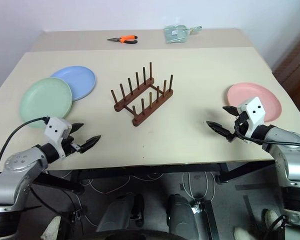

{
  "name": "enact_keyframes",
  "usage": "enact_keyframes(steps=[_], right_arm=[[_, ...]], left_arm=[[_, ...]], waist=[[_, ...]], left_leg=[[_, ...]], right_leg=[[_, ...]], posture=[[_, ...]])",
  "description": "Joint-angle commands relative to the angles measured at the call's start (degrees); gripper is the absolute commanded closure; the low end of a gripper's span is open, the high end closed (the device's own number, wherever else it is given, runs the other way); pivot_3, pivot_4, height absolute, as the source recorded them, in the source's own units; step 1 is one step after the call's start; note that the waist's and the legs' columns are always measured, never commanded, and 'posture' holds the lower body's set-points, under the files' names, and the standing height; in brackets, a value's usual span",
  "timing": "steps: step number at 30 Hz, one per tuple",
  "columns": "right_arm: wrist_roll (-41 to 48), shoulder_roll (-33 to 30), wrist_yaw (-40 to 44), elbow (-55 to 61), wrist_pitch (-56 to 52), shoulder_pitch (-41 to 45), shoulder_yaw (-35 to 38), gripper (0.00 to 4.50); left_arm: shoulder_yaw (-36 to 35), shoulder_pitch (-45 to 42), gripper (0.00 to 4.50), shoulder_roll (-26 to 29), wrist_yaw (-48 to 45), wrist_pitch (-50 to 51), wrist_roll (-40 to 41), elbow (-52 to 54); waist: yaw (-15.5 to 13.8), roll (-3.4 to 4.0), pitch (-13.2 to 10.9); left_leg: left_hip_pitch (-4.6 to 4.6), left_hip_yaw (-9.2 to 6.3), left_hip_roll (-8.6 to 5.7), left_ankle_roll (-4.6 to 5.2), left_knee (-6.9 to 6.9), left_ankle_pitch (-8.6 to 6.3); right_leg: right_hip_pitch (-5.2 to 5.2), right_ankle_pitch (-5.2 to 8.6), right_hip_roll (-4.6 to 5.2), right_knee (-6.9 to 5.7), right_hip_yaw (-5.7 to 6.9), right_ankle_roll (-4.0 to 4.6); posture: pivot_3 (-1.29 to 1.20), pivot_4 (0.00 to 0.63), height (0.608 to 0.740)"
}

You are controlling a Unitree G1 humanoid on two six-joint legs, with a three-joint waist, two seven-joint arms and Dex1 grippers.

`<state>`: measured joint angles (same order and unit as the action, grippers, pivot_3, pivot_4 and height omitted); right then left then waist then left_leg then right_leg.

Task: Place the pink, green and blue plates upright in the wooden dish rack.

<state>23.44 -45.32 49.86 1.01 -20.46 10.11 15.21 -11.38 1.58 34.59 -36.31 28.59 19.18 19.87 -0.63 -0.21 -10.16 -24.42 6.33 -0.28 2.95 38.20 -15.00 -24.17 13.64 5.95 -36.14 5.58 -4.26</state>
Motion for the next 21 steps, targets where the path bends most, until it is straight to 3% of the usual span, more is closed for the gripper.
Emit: enact_keyframes(steps=[1,13,21], right_arm=[[-0.97,0.76,-1.02,1.03,2.27,1.53,-0.11,0.00],[-5.00,5.77,-5.27,2.41,4.29,3.25,-5.83,0.00],[-0.61,8.11,-4.71,7.38,-2.09,2.23,-7.48,0.00]], left_arm=[[1.24,-0.74,0.04,-0.46,0.57,-0.45,-0.13,2.04],[7.08,-1.13,0.04,-3.74,4.00,-0.93,-2.39,4.18],[9.50,-1.11,0.04,-3.98,3.63,-2.57,-3.62,2.50]], waist=[[0.08,0.00,0.00],[0.01,0.00,0.00],[-0.02,0.00,0.00]], left_leg=[[0.00,0.00,0.00,0.00,0.00,0.00],[0.00,0.00,-0.01,0.00,0.01,0.01],[0.00,0.01,-0.01,0.00,0.01,0.01]], right_leg=[[0.00,0.00,0.00,0.00,0.00,0.00],[0.02,-0.01,-0.04,0.00,0.01,-0.01],[0.02,-0.01,-0.05,0.00,0.00,-0.01]], posture=[[0.00,0.150,0.740],[0.00,0.150,0.740],[0.00,0.150,0.740]])
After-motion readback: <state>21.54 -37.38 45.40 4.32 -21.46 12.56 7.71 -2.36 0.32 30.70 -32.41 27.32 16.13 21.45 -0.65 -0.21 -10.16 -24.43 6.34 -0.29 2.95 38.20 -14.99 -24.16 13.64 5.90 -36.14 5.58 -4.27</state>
